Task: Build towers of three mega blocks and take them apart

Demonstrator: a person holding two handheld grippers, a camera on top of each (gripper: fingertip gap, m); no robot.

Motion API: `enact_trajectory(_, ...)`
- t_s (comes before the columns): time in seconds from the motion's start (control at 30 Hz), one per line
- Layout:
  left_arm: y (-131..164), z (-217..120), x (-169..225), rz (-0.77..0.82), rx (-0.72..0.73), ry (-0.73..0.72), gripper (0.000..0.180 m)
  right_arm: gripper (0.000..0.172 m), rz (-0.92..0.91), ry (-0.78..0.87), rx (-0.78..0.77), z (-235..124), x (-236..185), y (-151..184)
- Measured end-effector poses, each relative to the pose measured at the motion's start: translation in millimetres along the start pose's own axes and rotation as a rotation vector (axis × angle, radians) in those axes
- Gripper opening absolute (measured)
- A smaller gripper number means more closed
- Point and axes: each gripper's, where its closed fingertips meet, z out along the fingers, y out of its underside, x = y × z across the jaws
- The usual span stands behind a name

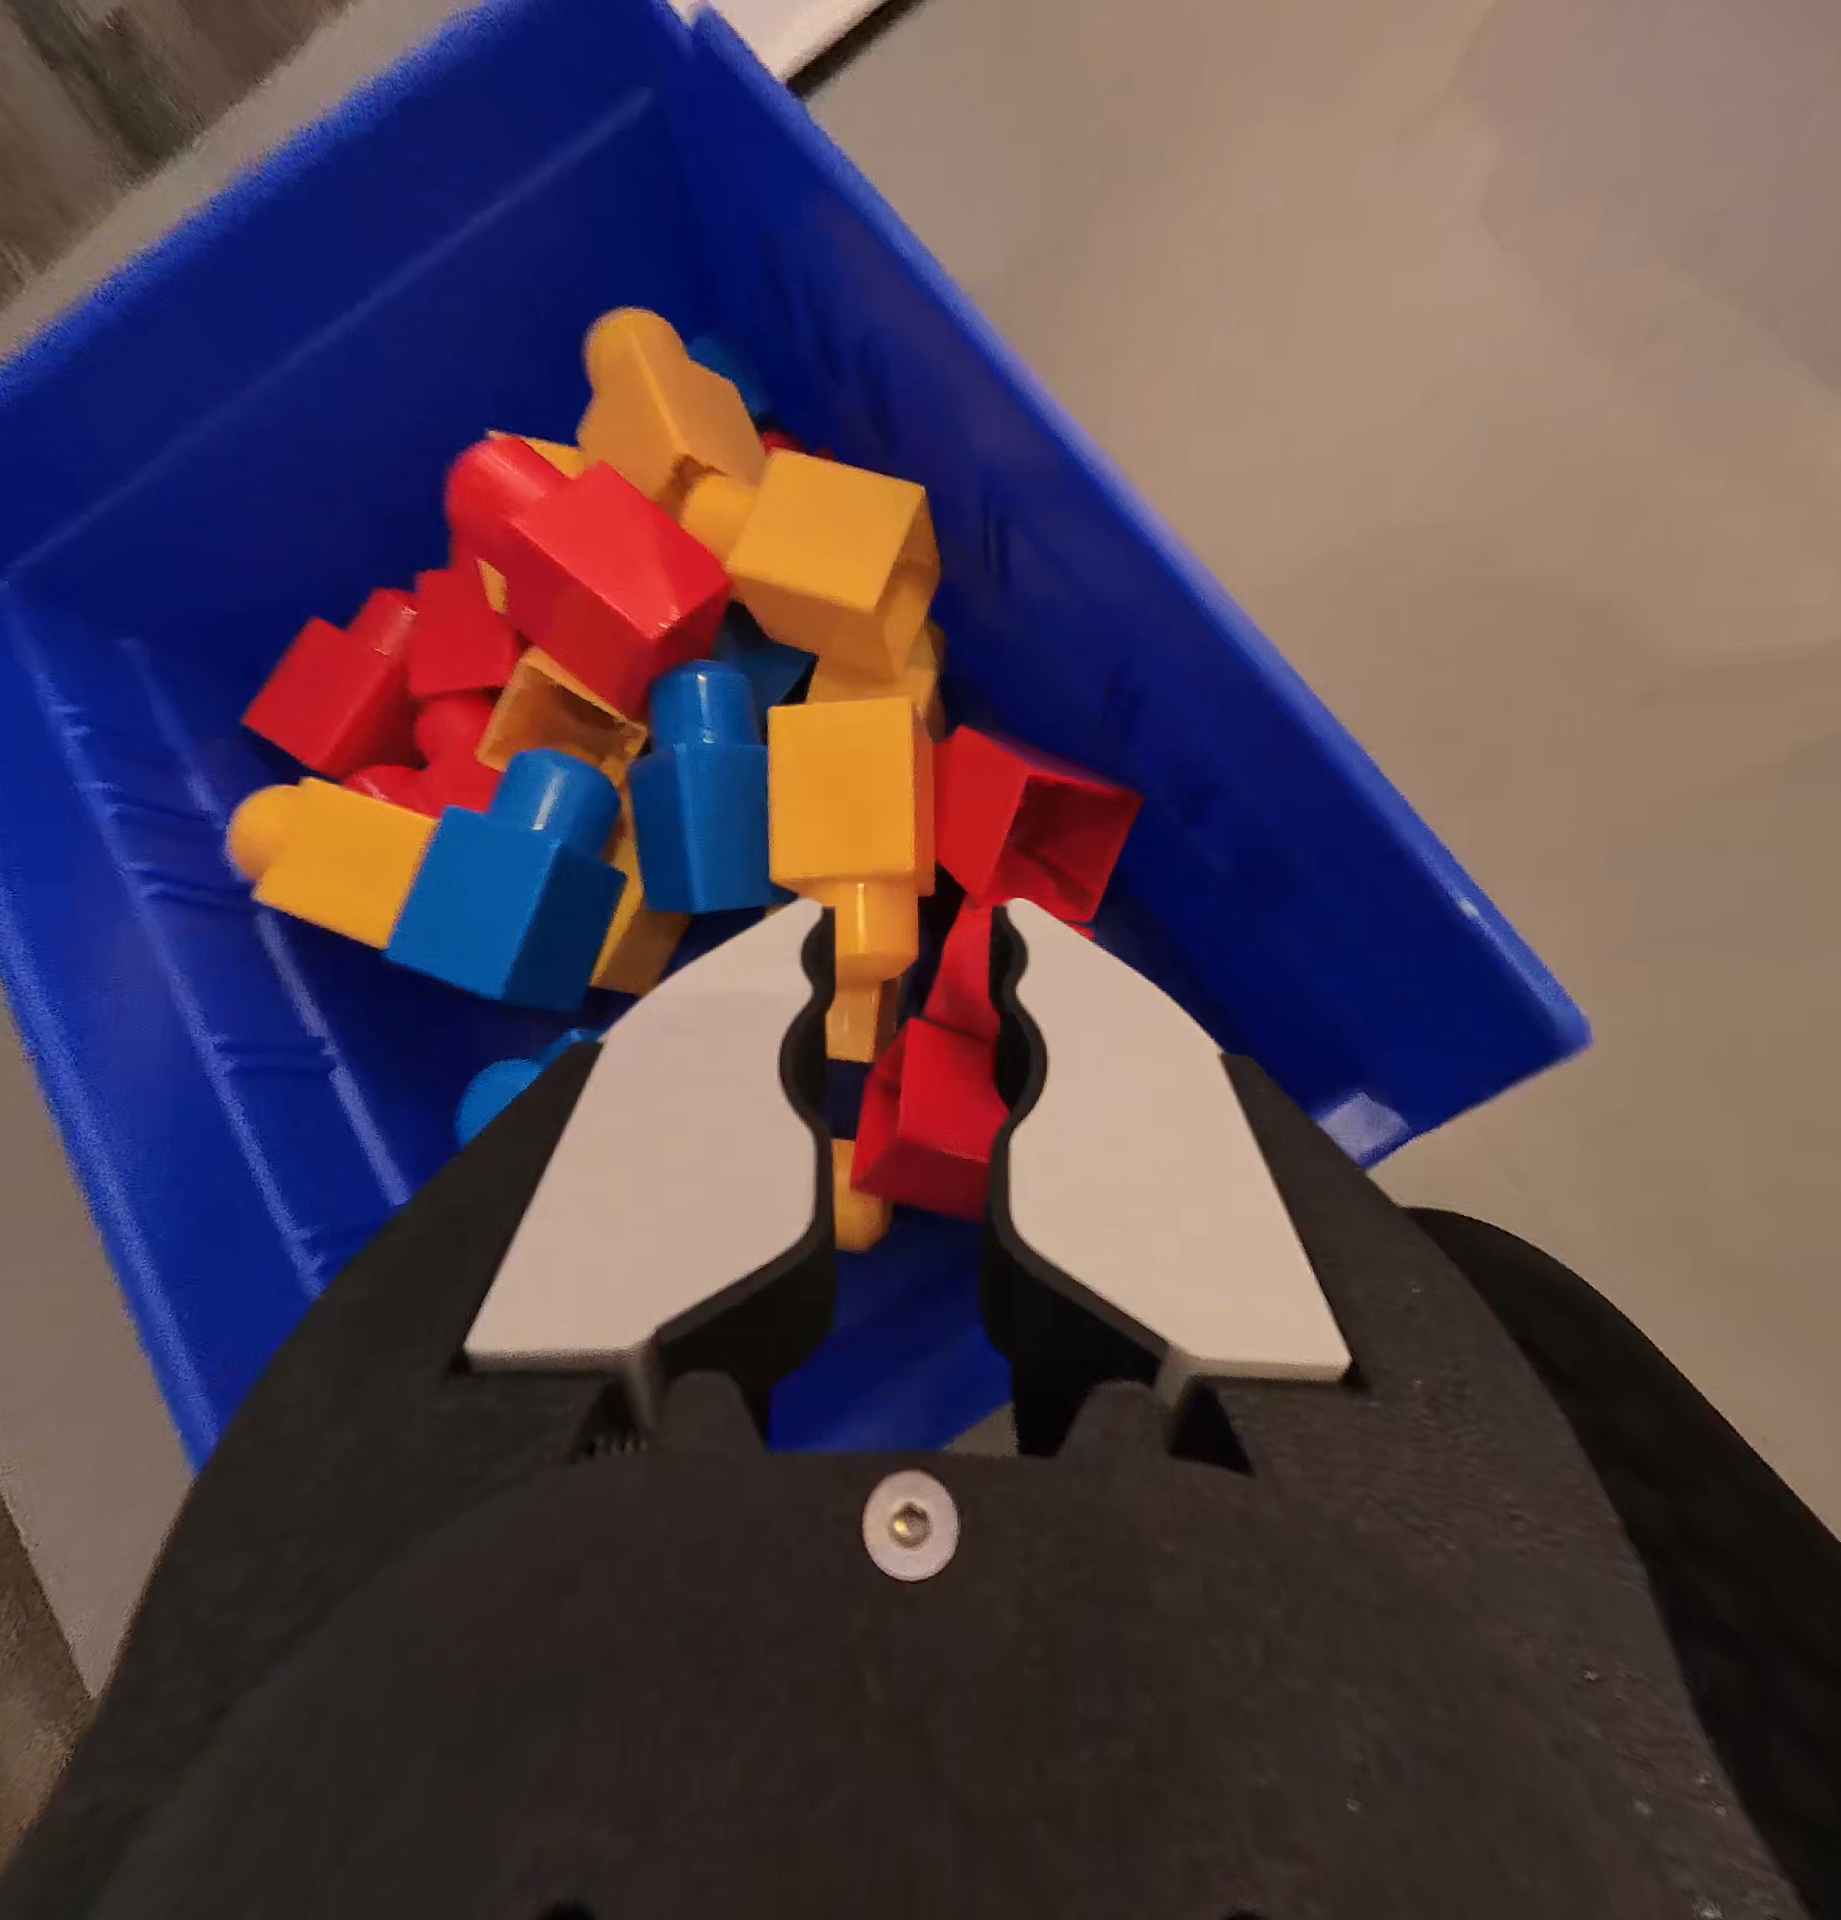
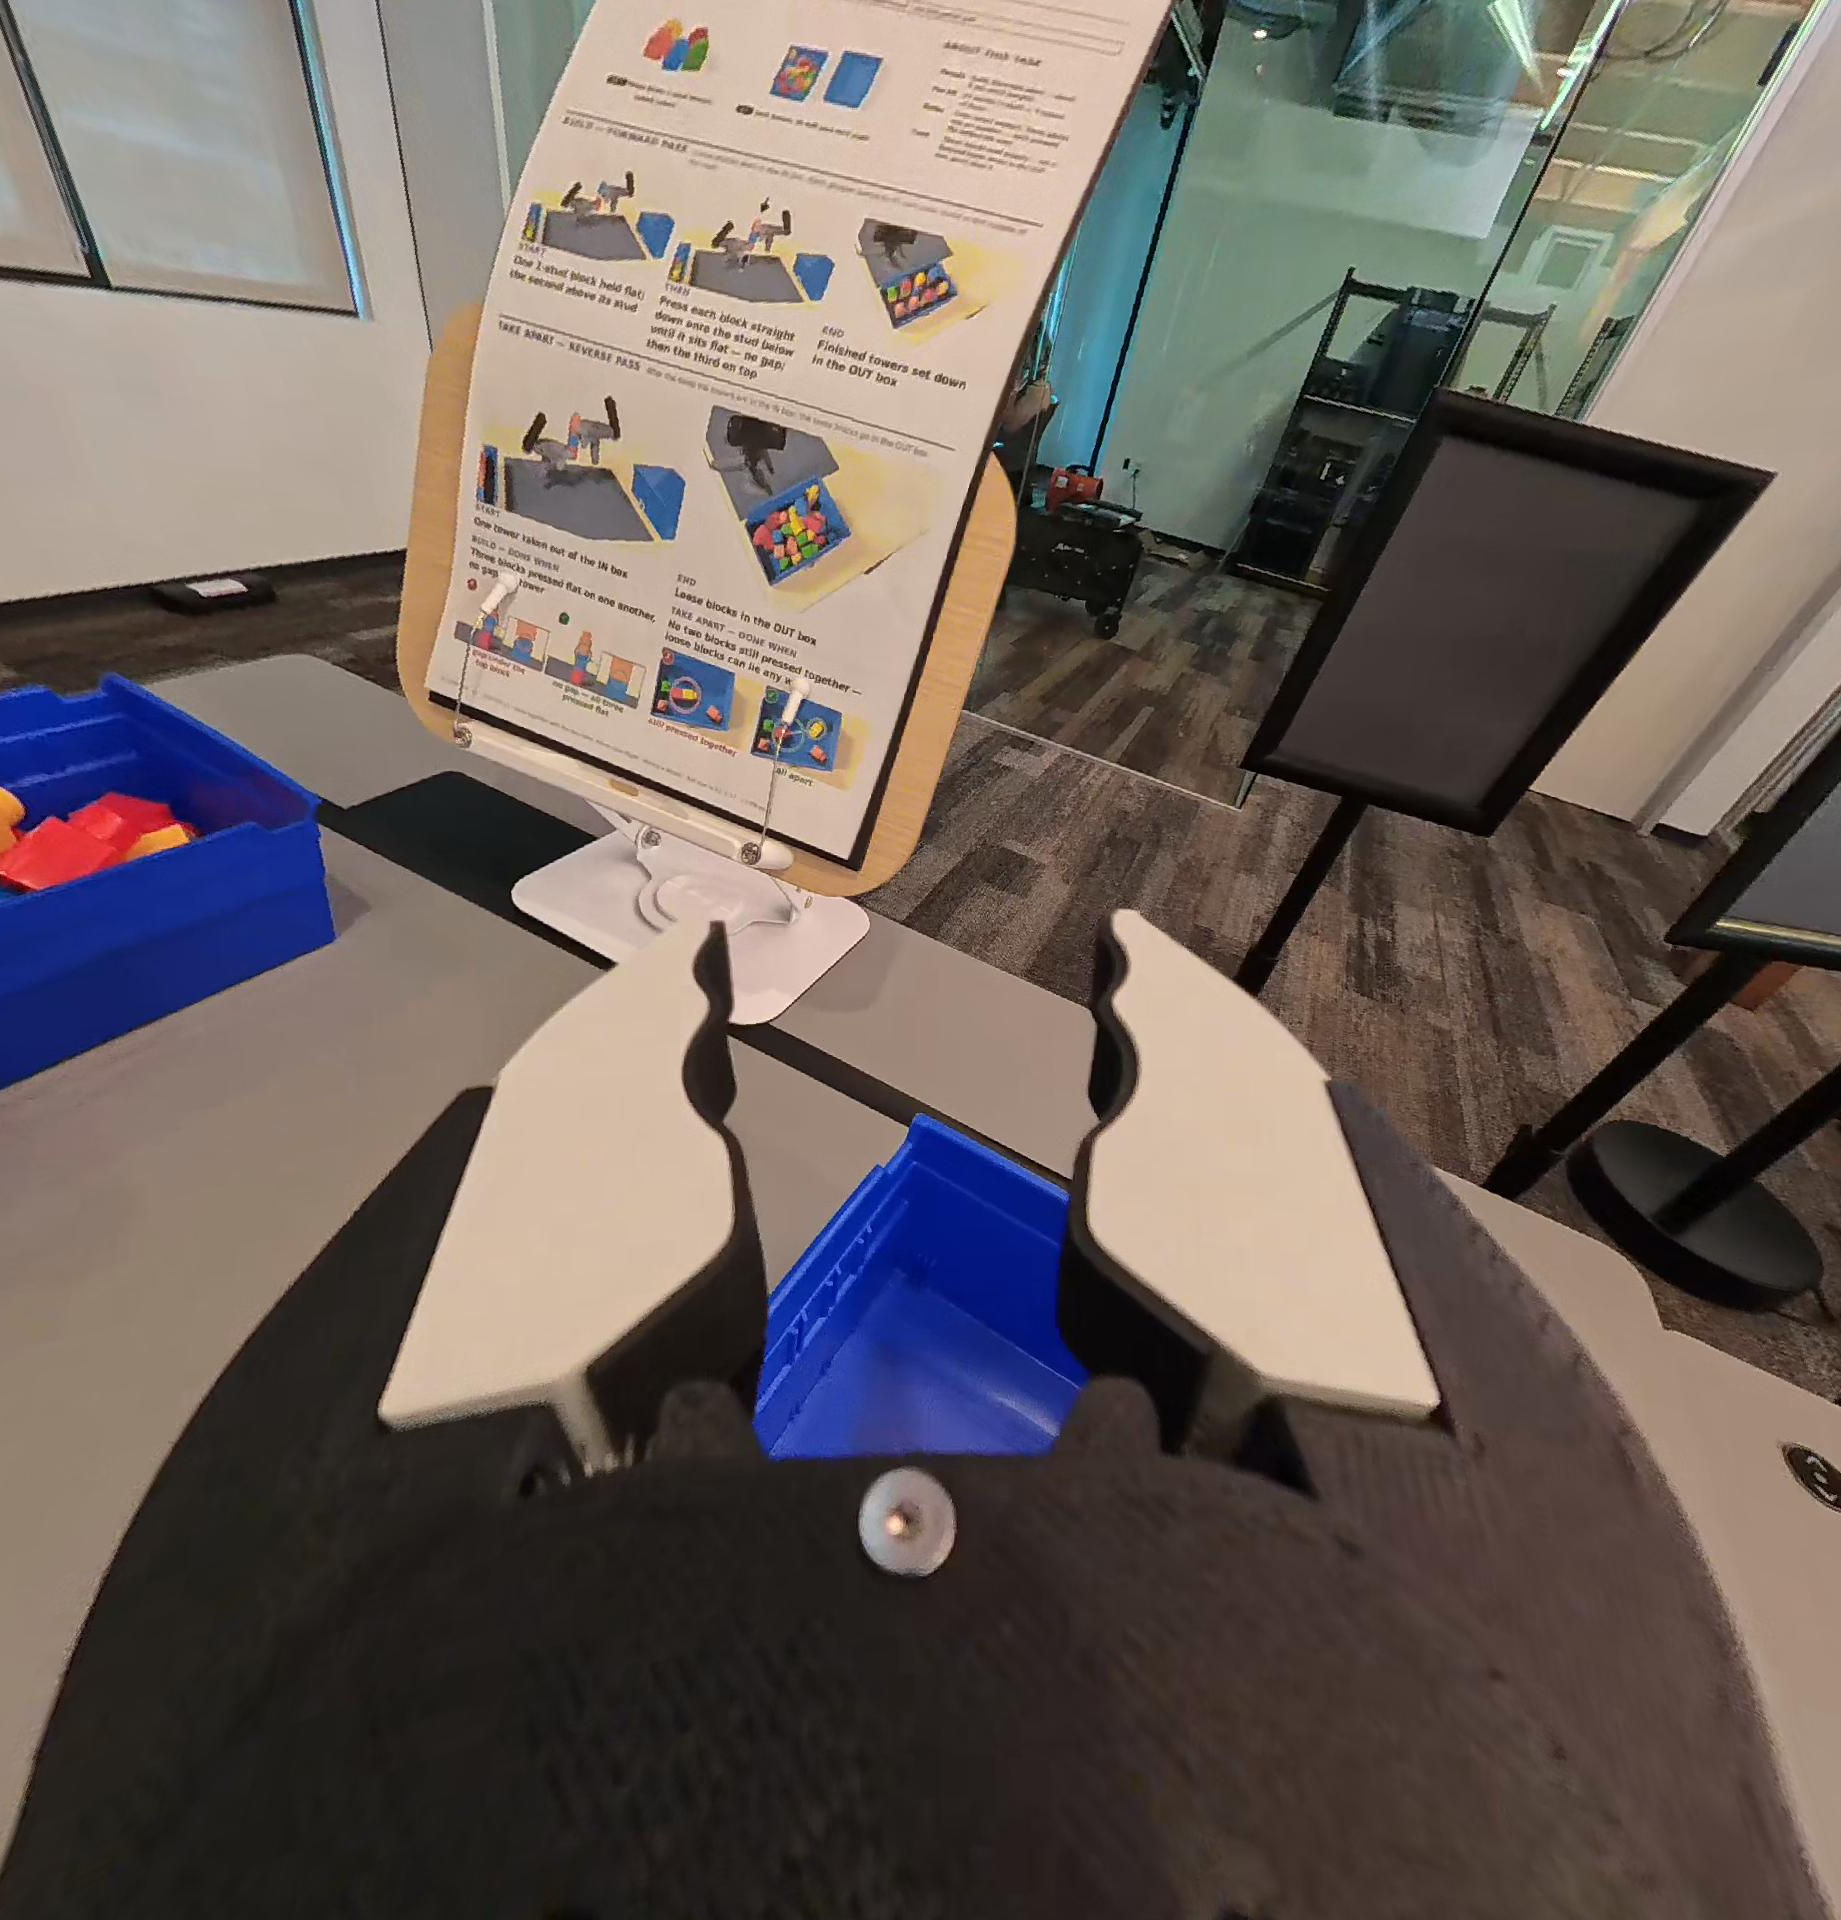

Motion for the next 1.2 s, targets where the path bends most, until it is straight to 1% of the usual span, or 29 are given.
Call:
enact_trajectory(0.1, 7, 19, -4, -0.023, -0.088, -0.029, 0.028, 0.068, -0.005, -0.012, -0.021, 2, -2, 3)
enact_trajectory(0.17, 8, 25, -7, -0.053, -0.099, -0.028, 0.029, 0.068, -0.002, -0.022, -0.034, 3, -3, 5)
enact_trajectory(0.27, 9, 26, -10, -0.098, -0.102, -0.018, 0.031, 0.068, 0.000, -0.031, -0.047, 4, -4, 7)
enact_trajectory(0.4, 13, 23, -15, -0.112, -0.111, -0.031, 0.033, 0.068, -0.009, -0.036, -0.070, 8, -4, 10)
enact_trajectory(0.63, 18, 28, -10, -0.175, -0.115, 0.057, 0.037, 0.068, -0.015, -0.041, -0.111, 13, -6, 19)
enact_trajectory(0.7, 18, 32, -9, -0.189, -0.118, 0.079, 0.036, 0.068, -0.020, -0.042, -0.116, 13, -7, 19)
enact_trajectory(0.77, 19, 36, -8, -0.189, -0.126, 0.092, 0.028, 0.068, -0.022, -0.048, -0.119, 14, -8, 19)
enact_trajectory(0.8, 18, 36, -8, -0.180, -0.121, 0.091, 0.028, 0.068, -0.023, -0.052, -0.124, 15, -9, 20)
enact_trajectory(0.9, 13, 25, -9, -0.154, -0.126, 0.083, 0.028, 0.066, -0.030, -0.076, -0.149, 18, -15, 24)
enact_trajectory(0.97, -3, 5, -7, -0.108, -0.116, 0.076, 0.028, 0.064, -0.062, -0.132, -0.149, 22, -31, 23)
enact_trajectory(1.03, -21, -17, -1, 0.014, -0.145, 0.034, 0.028, 0.063, -0.158, -0.261, -0.139, 26, -67, 20)
enact_trajectory(1.13, -51, -39, 21, 0.247, -0.206, -0.005, 0.028, 0.063, -0.418, -0.546, -0.073, 23, -152, 21)
enact_trajectory(1.2, -72, -43, 45, 0.386, -0.209, 0.010, 0.028, 0.061, -0.571, -0.721, -0.016, 15, -208, 29)
